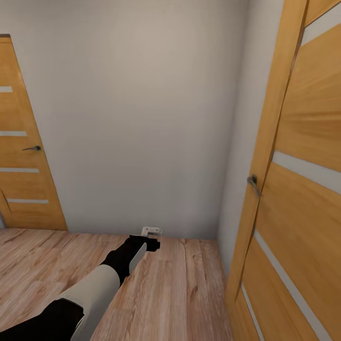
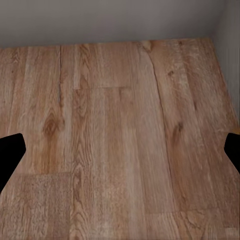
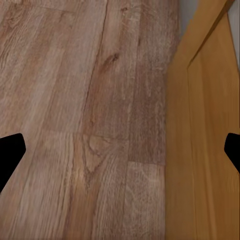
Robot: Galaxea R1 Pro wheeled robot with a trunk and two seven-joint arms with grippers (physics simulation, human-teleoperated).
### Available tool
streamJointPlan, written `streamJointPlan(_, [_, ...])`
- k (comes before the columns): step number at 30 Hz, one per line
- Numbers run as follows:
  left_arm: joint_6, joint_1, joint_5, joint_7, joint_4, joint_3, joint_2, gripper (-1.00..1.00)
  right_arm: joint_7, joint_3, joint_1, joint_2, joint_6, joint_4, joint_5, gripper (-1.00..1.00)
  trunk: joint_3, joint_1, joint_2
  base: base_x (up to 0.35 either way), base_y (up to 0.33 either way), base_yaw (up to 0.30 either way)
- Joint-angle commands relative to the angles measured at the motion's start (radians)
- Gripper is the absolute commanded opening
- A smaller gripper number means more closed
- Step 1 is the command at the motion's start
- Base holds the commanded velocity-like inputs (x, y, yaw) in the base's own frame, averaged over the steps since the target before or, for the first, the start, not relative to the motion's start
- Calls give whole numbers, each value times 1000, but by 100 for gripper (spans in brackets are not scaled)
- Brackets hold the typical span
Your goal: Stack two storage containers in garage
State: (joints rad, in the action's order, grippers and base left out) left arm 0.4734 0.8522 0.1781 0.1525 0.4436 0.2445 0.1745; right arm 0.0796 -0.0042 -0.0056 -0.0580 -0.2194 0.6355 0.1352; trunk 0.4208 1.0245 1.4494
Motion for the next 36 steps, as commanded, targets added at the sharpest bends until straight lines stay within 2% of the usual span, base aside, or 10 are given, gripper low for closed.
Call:
streamJointPlan(1, [4, 1, 11, 9, 1, 4, 0, 100, 6, 0, -1, 0, -1, 0, 10, 100, 1, 0, 1, 187, 0, 0])
streamJointPlan(14, [4, 1, 11, 9, 1, 4, 0, 100, 6, 0, -1, 0, -1, 0, 10, 100, 1, 0, 1, 33, 0, 0])
streamJointPlan(20, [4, 1, 11, 15, 1, 4, 0, 100, 6, 0, -1, 0, -1, 0, 10, 100, 1, 0, 1, 201, 0, 0])
streamJointPlan(31, [4, 1, 11, 16, 1, 4, 0, 100, 6, 0, -1, 0, -1, 0, 10, 100, 1, 0, 1, 28, 0, 0])
streamJointPlan(36, [4, 1, 11, 16, 1, 5, 0, 100, 6, 0, -1, 0, -1, 0, 10, 100, 1, 0, 1, 199, 0, 0])
